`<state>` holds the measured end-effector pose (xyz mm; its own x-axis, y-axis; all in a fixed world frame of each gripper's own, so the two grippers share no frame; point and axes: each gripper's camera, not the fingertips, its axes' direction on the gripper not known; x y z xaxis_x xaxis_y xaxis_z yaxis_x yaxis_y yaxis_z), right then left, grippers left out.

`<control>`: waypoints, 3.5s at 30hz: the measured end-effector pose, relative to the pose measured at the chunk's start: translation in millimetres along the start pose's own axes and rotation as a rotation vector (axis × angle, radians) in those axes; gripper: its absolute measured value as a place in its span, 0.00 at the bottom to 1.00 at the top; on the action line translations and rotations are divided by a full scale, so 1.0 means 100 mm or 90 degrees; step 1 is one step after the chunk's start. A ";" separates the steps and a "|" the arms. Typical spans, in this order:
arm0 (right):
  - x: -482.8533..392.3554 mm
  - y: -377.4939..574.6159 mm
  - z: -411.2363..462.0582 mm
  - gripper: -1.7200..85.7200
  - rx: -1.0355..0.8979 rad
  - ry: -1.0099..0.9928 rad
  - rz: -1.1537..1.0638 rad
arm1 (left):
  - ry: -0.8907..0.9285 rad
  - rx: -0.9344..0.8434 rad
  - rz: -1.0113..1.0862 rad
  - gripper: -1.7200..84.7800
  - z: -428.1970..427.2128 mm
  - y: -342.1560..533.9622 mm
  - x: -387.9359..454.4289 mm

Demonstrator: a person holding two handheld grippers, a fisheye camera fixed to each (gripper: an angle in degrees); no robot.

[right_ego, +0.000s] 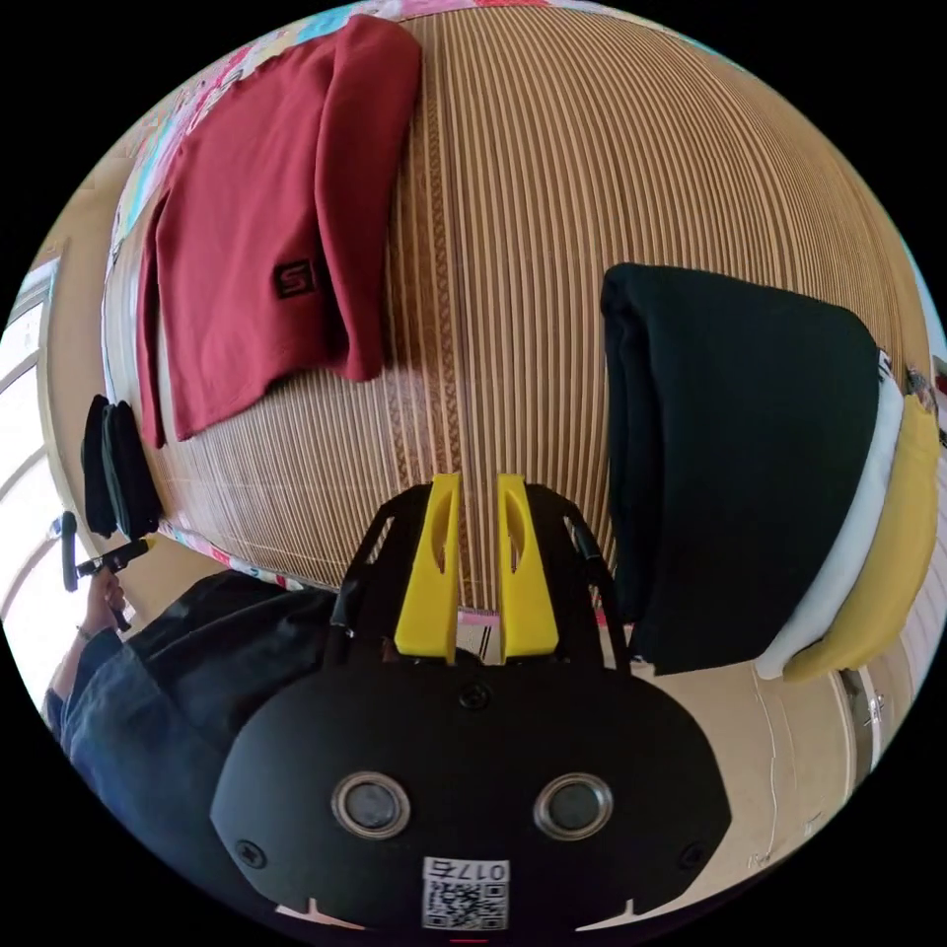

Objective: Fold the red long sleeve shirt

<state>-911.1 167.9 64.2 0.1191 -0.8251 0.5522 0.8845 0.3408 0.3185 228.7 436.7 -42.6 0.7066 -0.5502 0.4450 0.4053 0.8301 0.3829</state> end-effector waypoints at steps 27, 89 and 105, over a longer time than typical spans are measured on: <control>1.53 -1.09 -1.39 0.05 0.134 -0.202 0.020 | 0.042 0.028 -0.015 0.07 -0.40 -0.45 -0.09; -0.91 0.38 1.68 0.06 -0.081 0.065 -0.178 | -0.149 0.095 0.293 0.08 1.68 0.44 -0.47; 0.02 0.28 1.46 0.06 -0.010 -0.075 -0.044 | 0.614 0.293 -0.405 0.09 0.94 0.93 -2.85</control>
<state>-952.1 241.4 186.9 0.0046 -0.7870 0.6169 0.8962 0.2770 0.3467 10.4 662.2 -57.8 0.6755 -0.3908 -0.6252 0.7287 0.2241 0.6472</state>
